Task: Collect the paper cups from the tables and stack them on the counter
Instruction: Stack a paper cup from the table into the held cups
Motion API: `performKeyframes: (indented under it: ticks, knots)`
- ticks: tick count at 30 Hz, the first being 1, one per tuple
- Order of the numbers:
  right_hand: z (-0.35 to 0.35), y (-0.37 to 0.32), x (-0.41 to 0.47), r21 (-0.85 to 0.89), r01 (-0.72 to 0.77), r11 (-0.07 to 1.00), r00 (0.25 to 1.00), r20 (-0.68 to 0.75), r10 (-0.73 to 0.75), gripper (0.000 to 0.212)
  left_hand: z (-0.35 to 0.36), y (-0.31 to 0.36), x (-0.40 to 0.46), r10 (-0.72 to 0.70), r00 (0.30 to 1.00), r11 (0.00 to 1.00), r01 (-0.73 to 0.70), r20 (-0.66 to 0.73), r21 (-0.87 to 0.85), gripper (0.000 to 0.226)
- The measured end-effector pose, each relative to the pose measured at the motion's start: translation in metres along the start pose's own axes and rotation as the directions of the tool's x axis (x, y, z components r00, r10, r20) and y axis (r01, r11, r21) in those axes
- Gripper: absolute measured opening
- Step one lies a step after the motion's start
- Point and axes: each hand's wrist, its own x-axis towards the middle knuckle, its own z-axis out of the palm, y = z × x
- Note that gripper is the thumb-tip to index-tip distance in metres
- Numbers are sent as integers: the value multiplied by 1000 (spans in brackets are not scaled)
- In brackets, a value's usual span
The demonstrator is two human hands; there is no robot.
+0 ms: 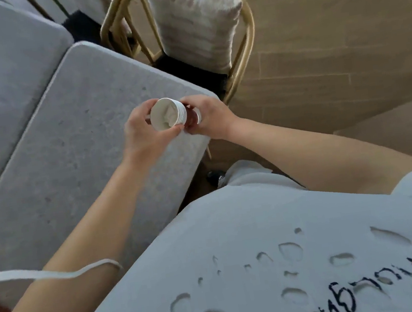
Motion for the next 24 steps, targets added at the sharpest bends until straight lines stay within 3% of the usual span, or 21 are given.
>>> performKeyframes:
  ticks: [5, 11, 17, 24]
  knots:
    - [-52, -23, -19, 31, -11, 999, 971, -239, 19, 57, -23, 65, 31, 268, 962, 962, -270, 44, 49, 70]
    - [-111, -72, -36, 21, 18, 1000, 865, -503, -5, 59, -55, 140, 40, 473, 879, 881, -473, -57, 9, 75]
    - [-145, -124, -53, 132, 93, 987, 820, -573, -1, 44, -87, 187, 24, 549, 814, 823, -566, -190, -47, 71]
    - [-161, -148, -66, 166, 168, 972, 790, -612, -32, 38, -116, 215, -4, 626, 754, 770, -638, -200, 5, 85]
